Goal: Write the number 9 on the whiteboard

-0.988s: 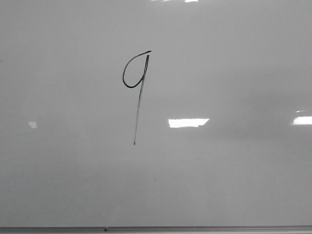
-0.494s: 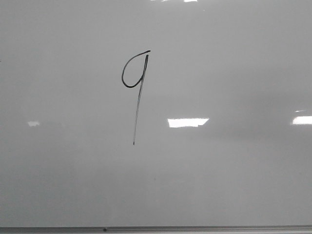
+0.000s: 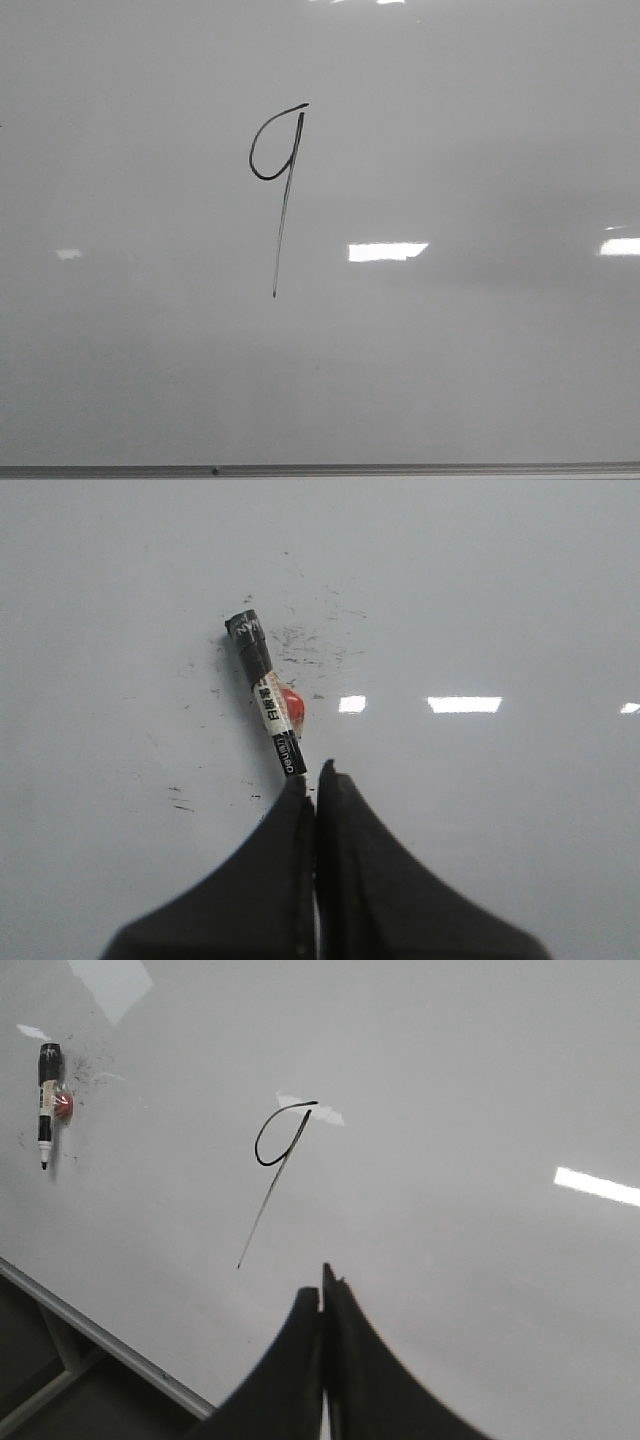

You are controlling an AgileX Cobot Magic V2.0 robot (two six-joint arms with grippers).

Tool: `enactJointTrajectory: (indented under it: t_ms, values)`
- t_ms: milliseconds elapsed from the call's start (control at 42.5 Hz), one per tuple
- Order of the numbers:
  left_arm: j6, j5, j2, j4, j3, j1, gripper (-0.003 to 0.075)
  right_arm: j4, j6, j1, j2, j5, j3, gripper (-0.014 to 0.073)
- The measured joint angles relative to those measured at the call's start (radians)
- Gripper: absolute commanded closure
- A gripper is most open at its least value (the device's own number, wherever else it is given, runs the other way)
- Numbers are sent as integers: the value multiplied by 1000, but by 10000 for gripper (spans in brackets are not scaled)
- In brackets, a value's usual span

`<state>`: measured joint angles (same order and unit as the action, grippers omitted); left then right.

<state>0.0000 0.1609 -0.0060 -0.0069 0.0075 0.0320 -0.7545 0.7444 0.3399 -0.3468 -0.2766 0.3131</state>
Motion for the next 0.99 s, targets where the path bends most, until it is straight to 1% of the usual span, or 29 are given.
enactJointTrajectory:
  t_ms: [165, 259, 353, 494, 635, 729, 824, 988]
  values:
    - [0, 0, 0, 0, 0, 0, 739, 0, 0, 0, 0, 0, -2, 614]
    - [0, 0, 0, 0, 0, 0, 739, 0, 0, 0, 0, 28, -15, 614]
    - [0, 0, 0, 0, 0, 0, 739, 52, -23, -10, 0, 63, -32, 614]
    - [0, 0, 0, 0, 0, 0, 739, 253, -233, -89, 33, 122, -92, 614]
    - [0, 0, 0, 0, 0, 0, 739, 505, -515, -183, 113, 160, -183, 614]
    - [0, 0, 0, 0, 0, 0, 739, 614, -644, -233, 178, 165, -246, 614]
    - [0, 0, 0, 0, 0, 0, 739, 674, -712, -275, 247, 165, -307, 614]
    - [0, 0, 0, 0, 0, 0, 739, 701, -738, -307, 340, 128, -340, 614]
